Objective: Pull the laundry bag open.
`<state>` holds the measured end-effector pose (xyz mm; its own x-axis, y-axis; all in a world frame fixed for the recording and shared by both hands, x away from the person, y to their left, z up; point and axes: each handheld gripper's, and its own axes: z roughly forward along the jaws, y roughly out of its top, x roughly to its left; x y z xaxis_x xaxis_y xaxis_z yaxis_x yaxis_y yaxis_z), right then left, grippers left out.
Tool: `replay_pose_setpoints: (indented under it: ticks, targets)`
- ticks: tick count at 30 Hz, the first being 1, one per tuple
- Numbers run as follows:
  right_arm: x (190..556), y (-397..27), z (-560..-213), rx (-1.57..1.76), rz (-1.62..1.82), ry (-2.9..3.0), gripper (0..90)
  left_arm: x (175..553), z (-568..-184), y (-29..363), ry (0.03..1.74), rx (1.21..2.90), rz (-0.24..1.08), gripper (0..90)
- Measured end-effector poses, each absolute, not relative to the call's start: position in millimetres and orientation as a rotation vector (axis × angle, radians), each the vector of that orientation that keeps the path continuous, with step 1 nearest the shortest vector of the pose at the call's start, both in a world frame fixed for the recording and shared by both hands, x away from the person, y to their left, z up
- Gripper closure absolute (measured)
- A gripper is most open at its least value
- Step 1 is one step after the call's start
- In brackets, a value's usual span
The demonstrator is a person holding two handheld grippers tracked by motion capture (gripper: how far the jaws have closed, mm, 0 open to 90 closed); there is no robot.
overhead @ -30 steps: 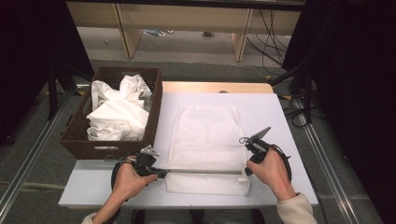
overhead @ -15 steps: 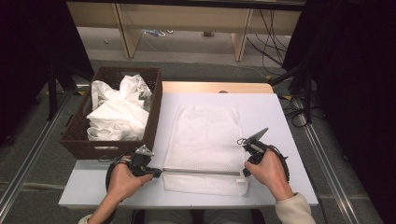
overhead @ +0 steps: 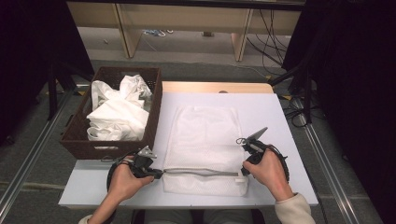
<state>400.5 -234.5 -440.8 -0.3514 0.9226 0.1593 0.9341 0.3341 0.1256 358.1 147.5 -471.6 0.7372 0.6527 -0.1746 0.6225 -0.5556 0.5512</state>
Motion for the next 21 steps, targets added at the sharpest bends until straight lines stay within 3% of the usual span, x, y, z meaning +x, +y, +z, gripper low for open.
replay_pose_setpoints:
  ticks: [5,14,17,21]
  targets:
    - [395.9,-234.2,-427.3,-1.764,-0.38,-2.529,72.6,354.9,-470.9,140.0,0.97,2.281,0.097,78.1]
    - [392.5,-232.3,-419.0,-1.758,-0.437,-2.544,71.3,349.4,-462.3,123.2,0.96,2.157,0.002,65.1]
    - [393.1,-231.8,-418.7,-1.73,-0.436,-2.557,71.2,350.3,-463.5,121.7,0.934,2.091,-0.017,66.0]
    - [393.2,-229.1,-418.9,-1.706,-0.461,-2.562,68.3,350.7,-456.9,131.1,0.939,2.043,0.052,71.5]
